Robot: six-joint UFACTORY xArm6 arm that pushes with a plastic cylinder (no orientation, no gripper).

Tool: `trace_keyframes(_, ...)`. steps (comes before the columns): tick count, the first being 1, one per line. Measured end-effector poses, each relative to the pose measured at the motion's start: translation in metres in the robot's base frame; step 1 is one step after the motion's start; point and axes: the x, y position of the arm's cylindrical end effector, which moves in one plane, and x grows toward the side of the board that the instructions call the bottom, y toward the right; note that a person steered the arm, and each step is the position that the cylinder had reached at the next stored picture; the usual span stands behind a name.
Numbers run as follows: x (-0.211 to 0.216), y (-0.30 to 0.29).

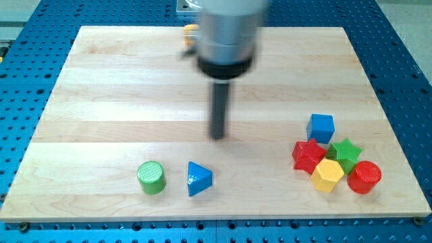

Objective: Push the green circle horizontal to the red star

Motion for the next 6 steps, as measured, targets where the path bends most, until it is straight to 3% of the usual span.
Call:
trace_keyframes(1, 0.055, -0.142)
trace_keyframes(2, 0.112, -0.147)
trace_keyframes(4, 0.085, -0.024)
trace_keyframes(6, 0.104, 0.026)
